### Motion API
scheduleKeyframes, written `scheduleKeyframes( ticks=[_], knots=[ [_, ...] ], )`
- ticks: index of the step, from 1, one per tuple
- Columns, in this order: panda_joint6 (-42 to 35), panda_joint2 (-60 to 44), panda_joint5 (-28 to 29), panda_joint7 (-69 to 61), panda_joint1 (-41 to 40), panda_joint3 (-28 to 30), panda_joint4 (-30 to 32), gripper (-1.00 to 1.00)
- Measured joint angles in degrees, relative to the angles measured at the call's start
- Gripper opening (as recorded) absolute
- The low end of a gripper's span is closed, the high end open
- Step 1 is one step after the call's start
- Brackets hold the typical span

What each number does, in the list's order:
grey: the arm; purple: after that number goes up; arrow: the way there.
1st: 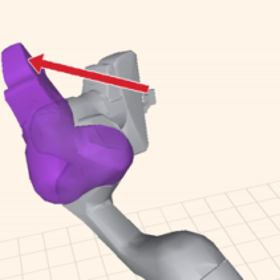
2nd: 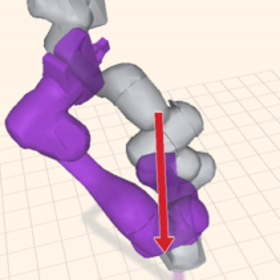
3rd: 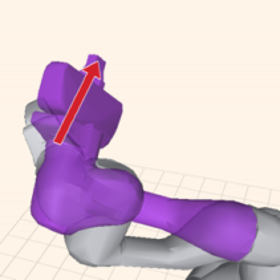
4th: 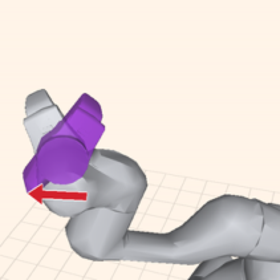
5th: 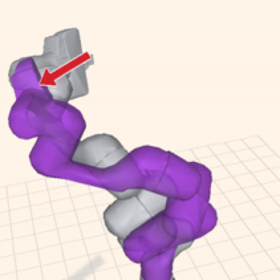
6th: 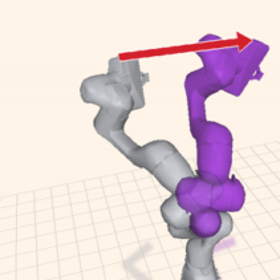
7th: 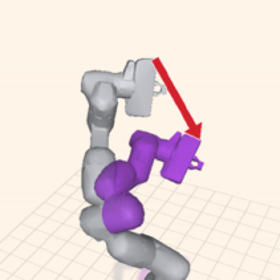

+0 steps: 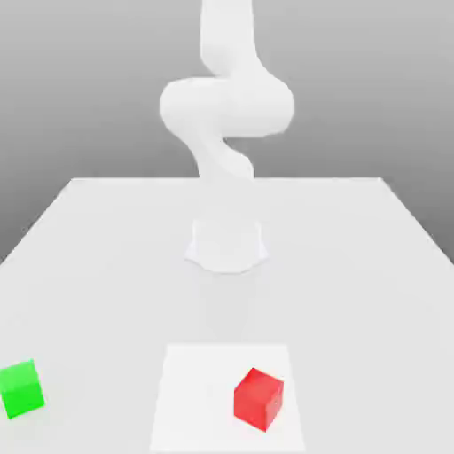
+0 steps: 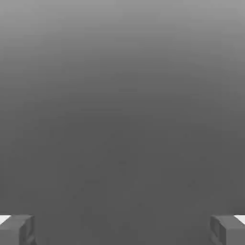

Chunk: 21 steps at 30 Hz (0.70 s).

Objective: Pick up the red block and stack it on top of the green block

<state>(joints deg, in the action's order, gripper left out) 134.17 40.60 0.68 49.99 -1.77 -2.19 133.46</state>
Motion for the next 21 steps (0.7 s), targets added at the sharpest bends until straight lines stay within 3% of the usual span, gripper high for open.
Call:
scheduleKeyframes(
  ticks=[12,21],
  knots=[
    [11.43,-25.39,4.37,20.91,-6.42,-8.50,8.07,0.00],
    [19.97,-43.81,4.85,34.39,-6.07,-9.97,14.07,0.00]
  ],
)
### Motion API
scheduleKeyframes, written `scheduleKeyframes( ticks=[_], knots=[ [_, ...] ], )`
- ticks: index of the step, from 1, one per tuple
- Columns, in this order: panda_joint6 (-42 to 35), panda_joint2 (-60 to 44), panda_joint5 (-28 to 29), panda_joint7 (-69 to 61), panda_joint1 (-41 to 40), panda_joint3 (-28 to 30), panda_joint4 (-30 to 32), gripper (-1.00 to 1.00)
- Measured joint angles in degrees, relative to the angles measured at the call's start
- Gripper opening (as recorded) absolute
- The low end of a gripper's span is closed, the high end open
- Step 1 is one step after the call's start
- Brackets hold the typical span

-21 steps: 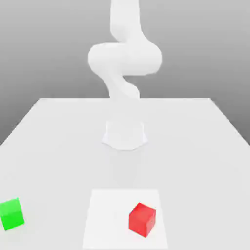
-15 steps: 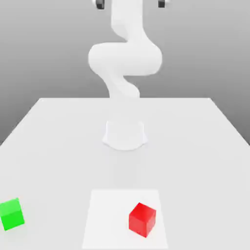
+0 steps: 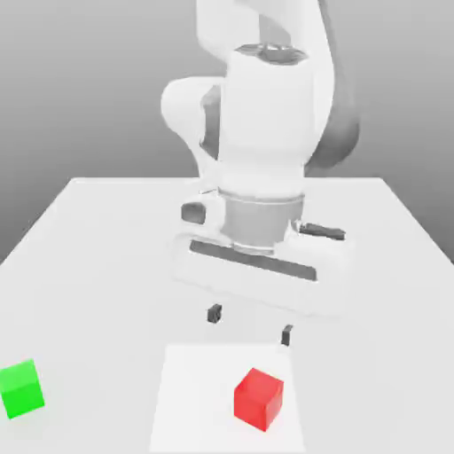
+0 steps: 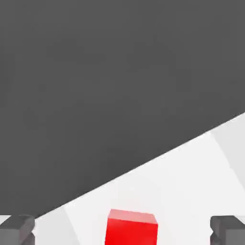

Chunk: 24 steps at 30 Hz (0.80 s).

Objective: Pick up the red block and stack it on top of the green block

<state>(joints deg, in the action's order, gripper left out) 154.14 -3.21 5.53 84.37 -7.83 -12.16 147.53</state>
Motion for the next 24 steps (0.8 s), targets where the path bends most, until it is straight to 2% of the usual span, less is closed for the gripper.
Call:
scheduleKeyframes(
  ticks=[2,7,8,15,20,24],
  knots=[
    [2.26,-3.94,-0.64,1.90,0.39,-0.02,0.96,0.00],
    [10.38,-14.23,3.86,6.11,3.17,3.66,-0.14,0.00],
    [11.44,-15.51,4.45,6.57,3.73,4.36,-0.32,-1.00],
    [11.49,-15.44,4.47,6.60,3.62,4.23,-0.30,-1.00],
    [3.99,-6.33,-0.80,2.70,1.87,1.38,1.18,-1.00],
    [0.03,-5.01,-3.39,1.56,-3.88,5.98,-1.51,-1.00]
  ],
)
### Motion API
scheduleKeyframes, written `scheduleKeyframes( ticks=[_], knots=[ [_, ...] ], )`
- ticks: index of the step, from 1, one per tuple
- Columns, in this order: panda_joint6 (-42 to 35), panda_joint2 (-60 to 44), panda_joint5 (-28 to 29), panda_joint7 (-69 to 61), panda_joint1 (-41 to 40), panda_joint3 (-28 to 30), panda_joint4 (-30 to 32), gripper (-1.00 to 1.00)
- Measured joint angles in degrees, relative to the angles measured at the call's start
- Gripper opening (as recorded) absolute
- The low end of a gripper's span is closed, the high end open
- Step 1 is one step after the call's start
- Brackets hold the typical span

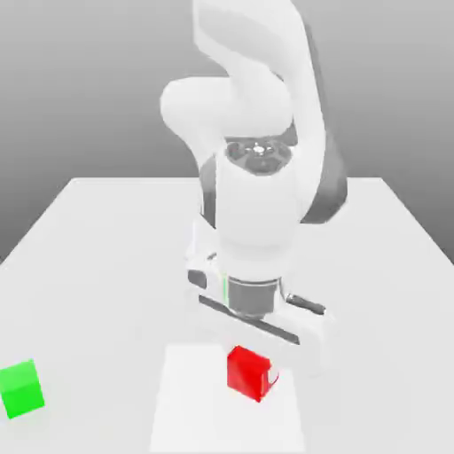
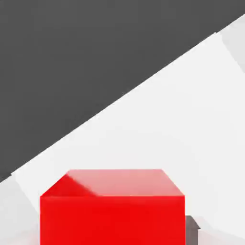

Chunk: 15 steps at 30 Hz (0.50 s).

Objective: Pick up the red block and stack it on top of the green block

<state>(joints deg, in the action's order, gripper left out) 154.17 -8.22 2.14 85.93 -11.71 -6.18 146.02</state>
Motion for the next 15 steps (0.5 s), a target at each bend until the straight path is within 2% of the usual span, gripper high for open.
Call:
scheduleKeyframes(
  ticks=[7,11,12,15],
  knots=[
    [-4.17,-0.70,-3.40,-1.17,-10.64,10.00,-4.98,-1.00],
    [0.20,-9.35,-7.00,-2.80,-16.39,12.88,-9.10,-1.00],
    [1.10,-10.58,-7.42,-3.05,-16.84,12.89,-9.41,1.00],
    [1.10,-10.58,-7.43,-3.05,-16.84,12.89,-9.41,1.00]
  ],
)
